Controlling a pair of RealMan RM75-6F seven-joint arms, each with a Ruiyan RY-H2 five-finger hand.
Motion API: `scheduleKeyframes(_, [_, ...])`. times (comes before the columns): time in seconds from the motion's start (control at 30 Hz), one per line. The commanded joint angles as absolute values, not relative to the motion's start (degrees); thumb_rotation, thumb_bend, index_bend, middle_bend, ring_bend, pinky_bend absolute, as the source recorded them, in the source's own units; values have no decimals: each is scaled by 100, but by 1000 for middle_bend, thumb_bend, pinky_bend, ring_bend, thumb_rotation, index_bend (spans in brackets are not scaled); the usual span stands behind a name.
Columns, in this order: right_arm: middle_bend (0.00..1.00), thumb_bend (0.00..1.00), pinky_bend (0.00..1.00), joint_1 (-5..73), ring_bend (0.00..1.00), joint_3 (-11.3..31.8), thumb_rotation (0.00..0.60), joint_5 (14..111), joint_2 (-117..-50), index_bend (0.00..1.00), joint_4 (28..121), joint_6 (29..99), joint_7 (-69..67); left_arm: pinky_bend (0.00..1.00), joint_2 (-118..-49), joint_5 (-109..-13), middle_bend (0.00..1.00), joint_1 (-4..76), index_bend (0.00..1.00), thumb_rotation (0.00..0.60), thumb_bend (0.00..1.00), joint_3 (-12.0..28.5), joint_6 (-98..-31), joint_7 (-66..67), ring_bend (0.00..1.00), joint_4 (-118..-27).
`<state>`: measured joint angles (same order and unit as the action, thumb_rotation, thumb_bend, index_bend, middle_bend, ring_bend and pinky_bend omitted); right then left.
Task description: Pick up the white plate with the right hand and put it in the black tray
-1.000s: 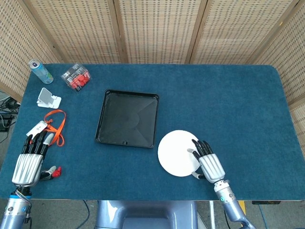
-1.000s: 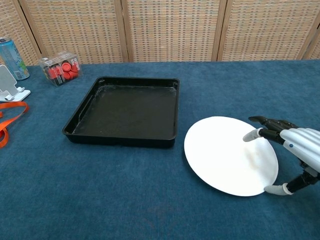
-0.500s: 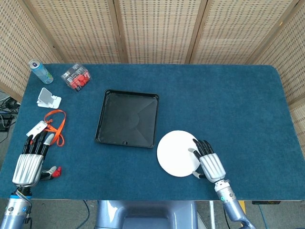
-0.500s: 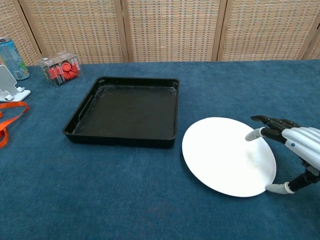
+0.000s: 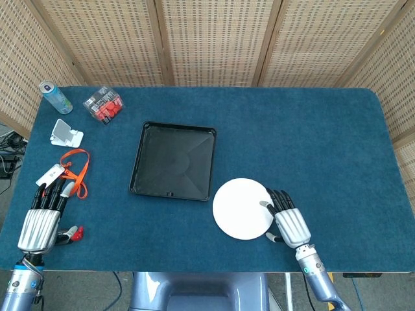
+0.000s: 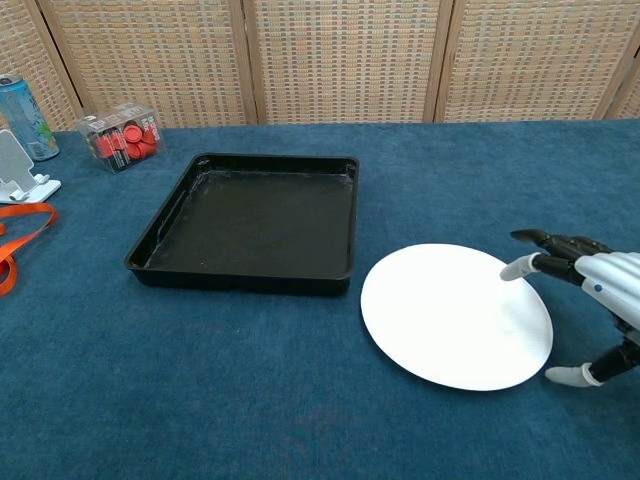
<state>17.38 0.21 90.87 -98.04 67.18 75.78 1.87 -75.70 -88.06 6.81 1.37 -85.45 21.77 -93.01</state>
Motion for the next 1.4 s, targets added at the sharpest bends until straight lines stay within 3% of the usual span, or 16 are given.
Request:
scheduleKeyframes(0.03, [0,248,0,1743,0,15,600,9091,-9810,250,6727,7570,187,0,-7572,-8815,0,681,0,600,0,133,-8549,2188,0,-9304])
scheduleKeyframes(0.63, [0,265,0,1813,0,10,600,9084,-9994,251,6765,7469,197,0,-7550,-8801,0,681,0,600,0,136,-8544,2155,0,-9312])
scheduleKeyframes(0.73, [0,302,0,1816,0,17,600,9061,-10024,251,6733,7451,195,0,-7549,-8796,0,680,0,600,0,138,-8546,2156,0,-9318])
scheduleKeyframes(0.97, [0,492,0,1808,0,20,600,9086,-10123,264,6580,7521,120,0,-7552,-8810,0,680,0,600,0,130,-8548,2161,0,-9320])
scheduleKeyframes(1.4, [0,509,0,1837,0,81,600,9091,-10191,269,6498,7596,-14,0,-7556,-8812,0,686,0,600,0,124,-8535,2169,0,-9324])
